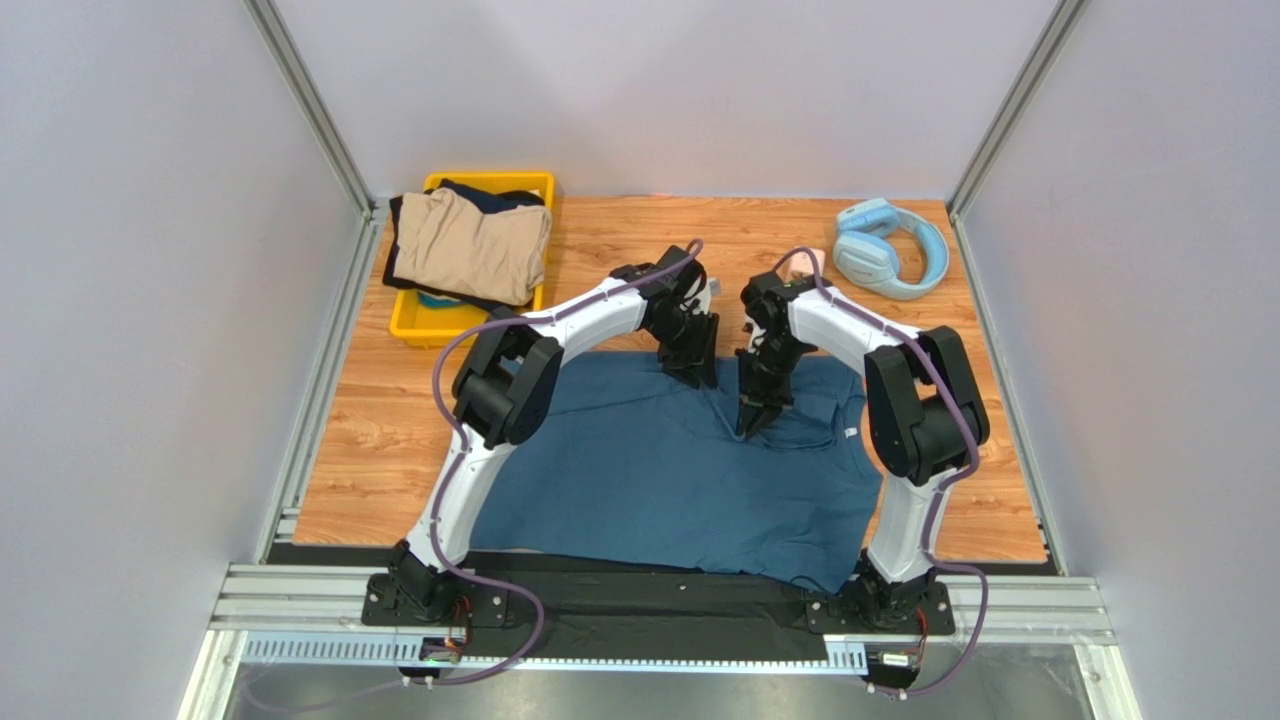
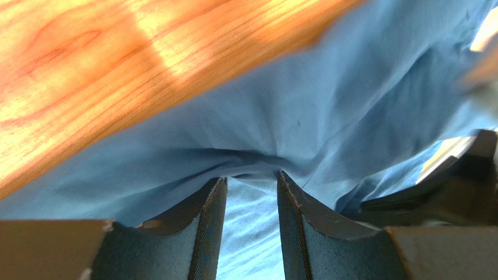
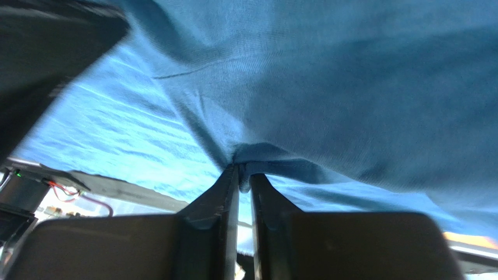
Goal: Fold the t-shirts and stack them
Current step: Fold the tshirt
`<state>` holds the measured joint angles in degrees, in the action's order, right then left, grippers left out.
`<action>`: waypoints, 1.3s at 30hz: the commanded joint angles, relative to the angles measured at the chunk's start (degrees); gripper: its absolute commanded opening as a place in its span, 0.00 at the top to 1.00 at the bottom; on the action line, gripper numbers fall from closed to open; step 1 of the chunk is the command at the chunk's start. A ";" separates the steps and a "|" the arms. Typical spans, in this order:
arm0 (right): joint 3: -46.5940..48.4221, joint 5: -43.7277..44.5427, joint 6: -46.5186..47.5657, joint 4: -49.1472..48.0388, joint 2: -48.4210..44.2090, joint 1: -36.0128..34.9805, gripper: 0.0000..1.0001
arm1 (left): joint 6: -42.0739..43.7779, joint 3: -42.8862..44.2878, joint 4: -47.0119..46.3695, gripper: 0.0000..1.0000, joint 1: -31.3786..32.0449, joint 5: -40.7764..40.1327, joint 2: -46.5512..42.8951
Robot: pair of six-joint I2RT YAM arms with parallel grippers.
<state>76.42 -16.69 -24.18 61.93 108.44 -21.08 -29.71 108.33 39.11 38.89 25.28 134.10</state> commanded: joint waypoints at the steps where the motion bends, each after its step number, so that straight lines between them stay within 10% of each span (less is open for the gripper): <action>1: -2.33 -4.75 -2.18 1.09 1.06 -1.50 0.79 | 1.76 -0.48 -0.09 0.56 -0.92 -0.23 -0.59; 21: 13.05 2.18 -0.16 14.53 -5.26 -1.07 0.70 | 6.86 -13.05 -5.18 0.56 -2.51 5.57 -11.05; 39: 17.88 15.45 1.15 5.39 2.81 12.28 0.71 | 7.66 -24.12 -9.40 0.56 -6.80 6.30 -23.53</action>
<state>90.28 -6.79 -24.34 71.24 106.78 -12.16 -22.20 87.72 32.71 35.66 33.52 115.18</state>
